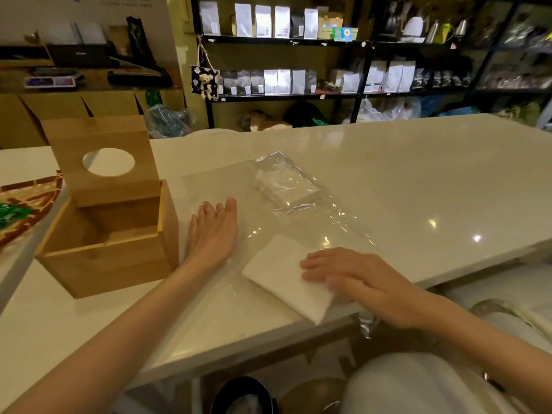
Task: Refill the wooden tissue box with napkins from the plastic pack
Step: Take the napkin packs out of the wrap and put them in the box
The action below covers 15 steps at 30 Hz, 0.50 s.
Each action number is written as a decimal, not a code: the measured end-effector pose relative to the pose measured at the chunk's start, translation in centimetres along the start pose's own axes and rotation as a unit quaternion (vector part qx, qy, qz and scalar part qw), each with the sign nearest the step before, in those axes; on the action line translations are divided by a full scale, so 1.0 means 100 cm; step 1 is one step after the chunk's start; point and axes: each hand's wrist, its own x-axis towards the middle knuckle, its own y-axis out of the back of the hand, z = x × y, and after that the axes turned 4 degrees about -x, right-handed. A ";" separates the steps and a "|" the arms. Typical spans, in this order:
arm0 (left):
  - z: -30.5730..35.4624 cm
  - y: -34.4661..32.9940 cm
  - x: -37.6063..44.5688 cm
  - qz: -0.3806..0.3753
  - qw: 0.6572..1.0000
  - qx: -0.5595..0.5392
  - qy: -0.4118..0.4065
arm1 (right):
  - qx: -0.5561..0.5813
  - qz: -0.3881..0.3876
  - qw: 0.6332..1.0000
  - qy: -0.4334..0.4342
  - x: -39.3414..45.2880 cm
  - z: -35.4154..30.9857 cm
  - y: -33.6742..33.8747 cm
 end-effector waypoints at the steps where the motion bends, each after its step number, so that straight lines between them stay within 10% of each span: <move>1: -0.003 -0.002 0.003 0.006 1.000 0.014 -0.008 | 0.019 0.046 0.998 -0.025 0.004 -0.001 0.002; 7: -0.009 -0.009 0.008 0.031 0.991 0.101 -0.082 | -0.204 0.024 0.956 -0.208 0.027 -0.014 0.003; 15: -0.011 -0.012 0.008 0.018 0.990 0.097 -0.105 | -0.092 -0.081 0.946 -0.301 0.043 -0.023 0.013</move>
